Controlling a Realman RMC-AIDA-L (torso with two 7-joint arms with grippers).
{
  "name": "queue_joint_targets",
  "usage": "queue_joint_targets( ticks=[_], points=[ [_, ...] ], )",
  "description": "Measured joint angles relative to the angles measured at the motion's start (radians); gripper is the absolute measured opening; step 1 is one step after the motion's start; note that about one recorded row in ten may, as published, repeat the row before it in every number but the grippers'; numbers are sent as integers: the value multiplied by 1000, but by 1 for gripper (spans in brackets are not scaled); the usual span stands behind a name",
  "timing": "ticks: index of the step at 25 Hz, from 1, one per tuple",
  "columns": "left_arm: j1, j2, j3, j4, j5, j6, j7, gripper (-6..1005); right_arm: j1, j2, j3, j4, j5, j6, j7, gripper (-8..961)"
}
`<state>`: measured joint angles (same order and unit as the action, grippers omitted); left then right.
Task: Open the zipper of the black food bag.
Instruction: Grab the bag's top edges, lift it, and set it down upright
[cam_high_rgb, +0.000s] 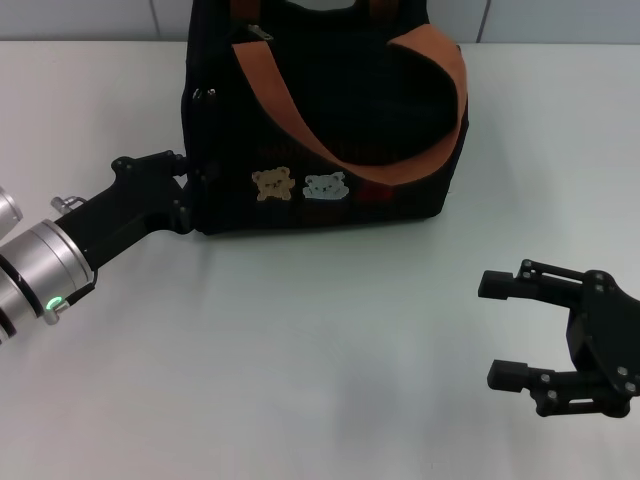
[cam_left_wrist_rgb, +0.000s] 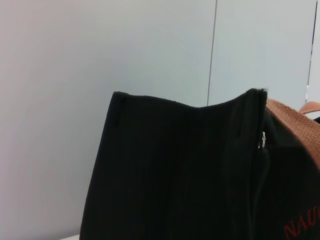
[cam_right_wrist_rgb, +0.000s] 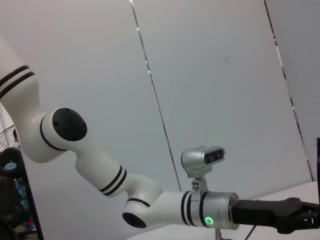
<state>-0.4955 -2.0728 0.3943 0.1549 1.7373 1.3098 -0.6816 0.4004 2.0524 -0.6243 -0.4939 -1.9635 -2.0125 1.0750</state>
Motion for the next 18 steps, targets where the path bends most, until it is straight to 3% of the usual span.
queue_joint_targets(
  ticks=[18],
  points=[
    [6, 2, 0, 0, 0, 24, -1, 123, -5, 2, 0, 0, 0, 0, 0, 840]
  ],
)
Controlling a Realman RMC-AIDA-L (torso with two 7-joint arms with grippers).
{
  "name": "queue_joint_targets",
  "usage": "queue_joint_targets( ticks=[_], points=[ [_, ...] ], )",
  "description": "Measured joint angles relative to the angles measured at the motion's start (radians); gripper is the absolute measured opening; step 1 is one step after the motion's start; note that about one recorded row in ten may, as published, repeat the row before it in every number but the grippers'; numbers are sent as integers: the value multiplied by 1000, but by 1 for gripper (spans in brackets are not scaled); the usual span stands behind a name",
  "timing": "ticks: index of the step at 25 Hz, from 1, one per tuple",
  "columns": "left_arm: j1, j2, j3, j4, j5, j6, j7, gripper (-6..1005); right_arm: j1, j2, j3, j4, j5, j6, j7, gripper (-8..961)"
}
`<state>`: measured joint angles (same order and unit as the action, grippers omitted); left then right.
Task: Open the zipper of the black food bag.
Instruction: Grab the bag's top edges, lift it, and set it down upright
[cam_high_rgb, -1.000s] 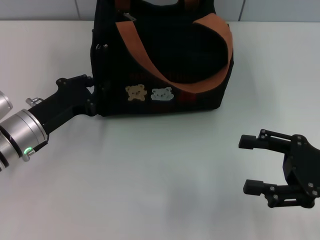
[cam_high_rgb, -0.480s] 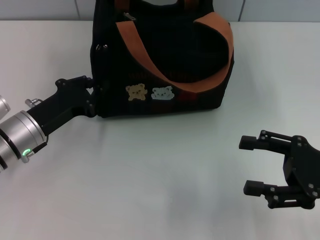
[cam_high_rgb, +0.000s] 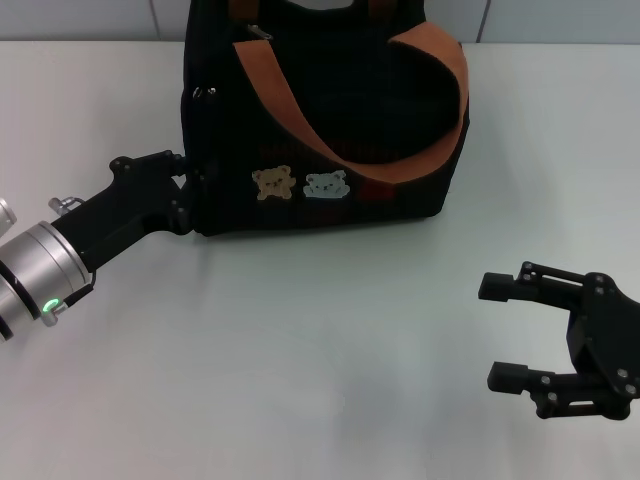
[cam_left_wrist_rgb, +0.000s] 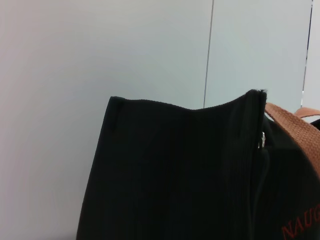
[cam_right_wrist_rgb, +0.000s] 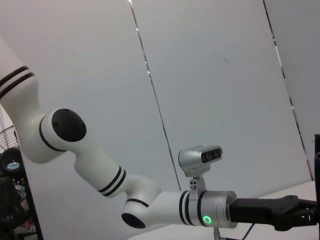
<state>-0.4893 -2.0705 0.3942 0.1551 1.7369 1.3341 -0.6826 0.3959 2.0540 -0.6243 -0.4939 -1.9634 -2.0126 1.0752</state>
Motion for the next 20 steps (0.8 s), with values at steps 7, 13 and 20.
queue_joint_targets(
  ticks=[7, 13, 20],
  points=[
    [0, 0, 0, 2, -1, 3, 0, 120, 0, 0, 0, 0, 0, 0, -3, 839],
    [6, 0, 0, 6, -3, 32, -1, 115, 0, 0, 0, 0, 0, 0, -3, 839],
    [65, 6, 60, 168, 25, 290, -63, 109, -1, 0, 7, 0, 0, -1, -3, 839]
  ],
)
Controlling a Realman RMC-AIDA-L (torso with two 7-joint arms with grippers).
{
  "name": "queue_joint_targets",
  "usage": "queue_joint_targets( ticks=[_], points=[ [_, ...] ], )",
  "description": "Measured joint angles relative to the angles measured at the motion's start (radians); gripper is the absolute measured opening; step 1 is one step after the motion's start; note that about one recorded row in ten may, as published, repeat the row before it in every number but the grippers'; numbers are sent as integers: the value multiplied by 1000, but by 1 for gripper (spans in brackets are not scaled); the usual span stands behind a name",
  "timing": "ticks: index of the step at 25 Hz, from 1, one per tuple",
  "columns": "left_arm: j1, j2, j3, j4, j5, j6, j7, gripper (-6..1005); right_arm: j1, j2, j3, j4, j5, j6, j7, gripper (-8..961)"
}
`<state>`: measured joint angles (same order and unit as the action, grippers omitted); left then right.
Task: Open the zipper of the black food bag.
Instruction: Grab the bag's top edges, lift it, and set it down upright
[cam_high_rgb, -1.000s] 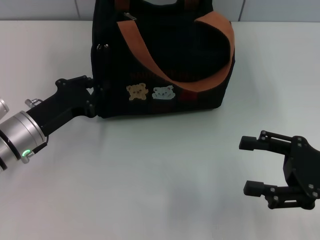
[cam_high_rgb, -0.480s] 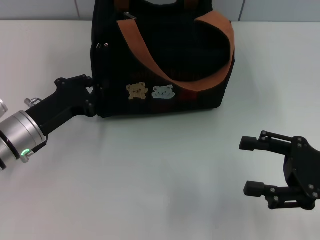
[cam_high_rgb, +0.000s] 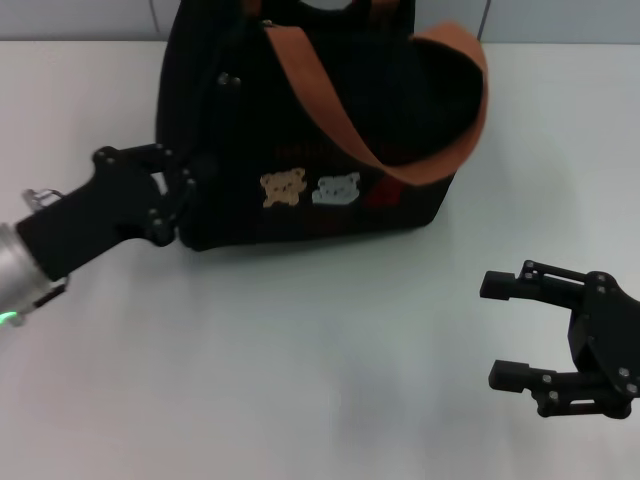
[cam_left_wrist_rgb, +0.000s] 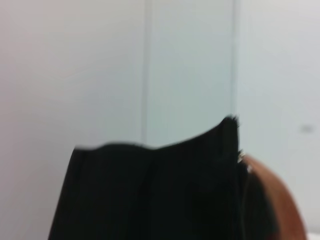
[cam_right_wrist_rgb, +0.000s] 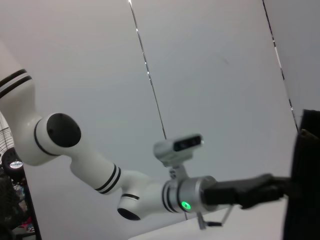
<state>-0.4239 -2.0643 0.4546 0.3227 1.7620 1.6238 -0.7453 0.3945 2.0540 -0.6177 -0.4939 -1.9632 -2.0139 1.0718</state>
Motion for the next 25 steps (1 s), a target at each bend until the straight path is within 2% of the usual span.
queue_joint_targets(
  ticks=[3, 12, 25],
  points=[
    [38, -1, 15, 129, -1, 125, -34, 106, 0, 0, 4, 0, 0, -4, -1, 840],
    [39, -3, 62, 248, 4, 163, -101, 99, -1, 0, 21, 0, 1, -10, -1, 840],
    [22, -4, 64, 398, -21, 216, -185, 89, -27, 0, 77, 0, 1, -11, -2, 839]
  ],
)
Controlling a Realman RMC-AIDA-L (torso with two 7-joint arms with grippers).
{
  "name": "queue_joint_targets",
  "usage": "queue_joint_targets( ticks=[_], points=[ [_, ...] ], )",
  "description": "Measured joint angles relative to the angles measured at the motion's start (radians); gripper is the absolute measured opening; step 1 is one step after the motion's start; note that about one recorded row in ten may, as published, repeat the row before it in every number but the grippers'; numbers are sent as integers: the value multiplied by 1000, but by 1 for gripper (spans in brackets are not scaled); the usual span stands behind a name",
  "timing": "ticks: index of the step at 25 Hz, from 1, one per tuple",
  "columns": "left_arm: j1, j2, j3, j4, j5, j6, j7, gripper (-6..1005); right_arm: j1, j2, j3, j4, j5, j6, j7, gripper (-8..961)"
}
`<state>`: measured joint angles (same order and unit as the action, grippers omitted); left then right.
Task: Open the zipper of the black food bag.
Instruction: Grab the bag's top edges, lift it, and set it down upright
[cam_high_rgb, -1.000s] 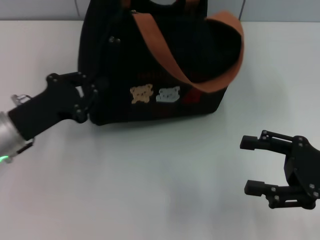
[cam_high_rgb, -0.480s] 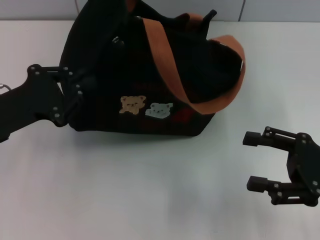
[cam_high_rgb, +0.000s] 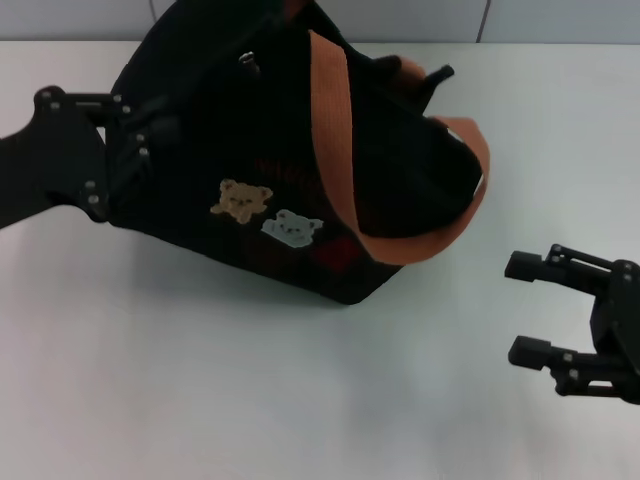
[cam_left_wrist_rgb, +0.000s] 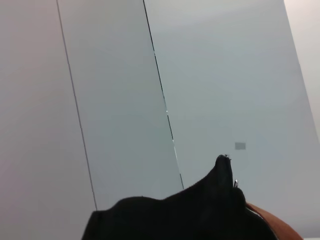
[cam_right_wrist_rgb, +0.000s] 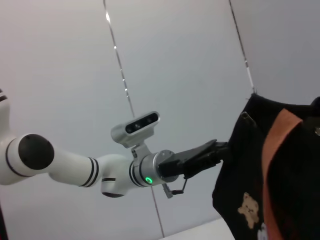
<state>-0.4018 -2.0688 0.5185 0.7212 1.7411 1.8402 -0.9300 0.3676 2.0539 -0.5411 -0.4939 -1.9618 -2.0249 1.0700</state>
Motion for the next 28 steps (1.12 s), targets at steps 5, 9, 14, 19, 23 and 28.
queue_joint_targets(
  ticks=[5, 9, 14, 19, 23, 28],
  points=[
    [-5, 0, 2, 87, -22, 14, -46, 88, -12, 0, 23, 1, 0, 0, -1, 840],
    [-7, -2, 10, 182, -36, 37, -94, 87, -23, 4, 67, 2, 0, 0, -1, 839],
    [-9, -2, 84, 261, -60, 41, -121, 85, -28, 7, 122, 24, 1, 0, -1, 839],
    [-4, -3, 220, 279, -66, 32, -111, 83, -40, 5, 166, 40, 1, 1, -2, 839],
    [-1, -5, 279, 281, -93, 38, -108, 82, -49, 7, 212, 41, 2, 4, -8, 840],
    [1, -6, 364, 292, -120, 31, -108, 80, -54, 11, 378, 102, 2, 74, -44, 840]
  ],
)
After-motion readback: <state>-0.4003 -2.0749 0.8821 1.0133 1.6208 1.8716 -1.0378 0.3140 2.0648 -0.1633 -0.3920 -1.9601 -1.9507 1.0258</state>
